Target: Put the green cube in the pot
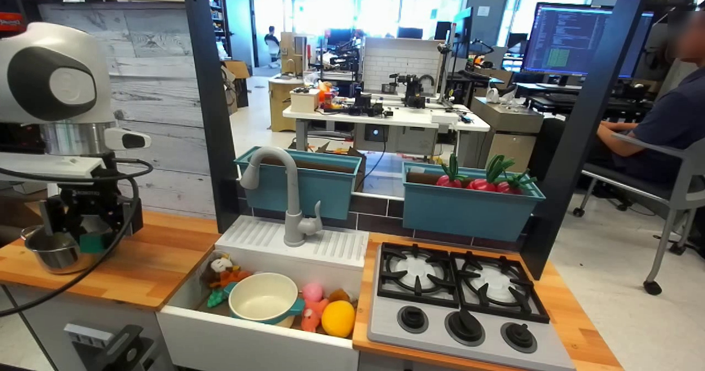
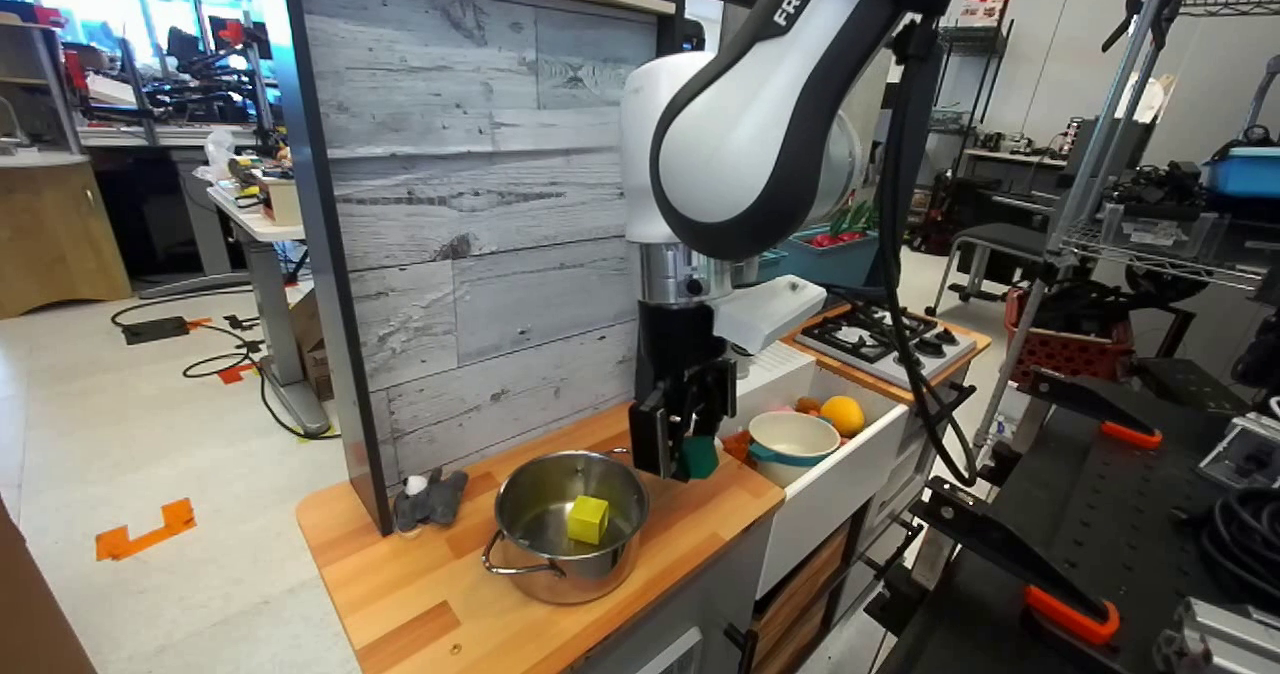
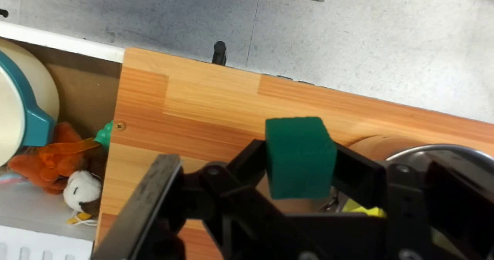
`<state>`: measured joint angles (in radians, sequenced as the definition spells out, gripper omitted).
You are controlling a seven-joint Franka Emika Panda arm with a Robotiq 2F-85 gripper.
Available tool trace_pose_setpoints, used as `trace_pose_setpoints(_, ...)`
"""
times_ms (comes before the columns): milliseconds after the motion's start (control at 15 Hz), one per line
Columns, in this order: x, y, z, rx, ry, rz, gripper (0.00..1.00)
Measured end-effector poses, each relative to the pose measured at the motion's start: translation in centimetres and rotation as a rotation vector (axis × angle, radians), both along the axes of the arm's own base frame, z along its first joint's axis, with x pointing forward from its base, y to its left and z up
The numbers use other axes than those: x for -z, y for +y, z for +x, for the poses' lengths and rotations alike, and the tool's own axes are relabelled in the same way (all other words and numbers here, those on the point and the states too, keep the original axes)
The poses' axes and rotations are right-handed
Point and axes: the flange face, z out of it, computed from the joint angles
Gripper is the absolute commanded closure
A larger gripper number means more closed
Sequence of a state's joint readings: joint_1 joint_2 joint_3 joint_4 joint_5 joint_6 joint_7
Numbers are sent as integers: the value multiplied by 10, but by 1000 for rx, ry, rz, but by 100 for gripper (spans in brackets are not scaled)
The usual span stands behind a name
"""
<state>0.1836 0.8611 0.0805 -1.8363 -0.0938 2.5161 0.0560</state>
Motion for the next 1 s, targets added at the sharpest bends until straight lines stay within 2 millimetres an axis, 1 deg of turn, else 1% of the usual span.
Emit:
trace_pose_setpoints(400,-15,46,-20,-127,-71,41,83)
trace_pose_setpoints(533,-19,60,-24,-167,-98,51,83)
trace_pose_setpoints(800,-30,82,-18,-256,-236,78,83)
trace_pose_setpoints(1000,-35,85,-13,-288,-291,90,83)
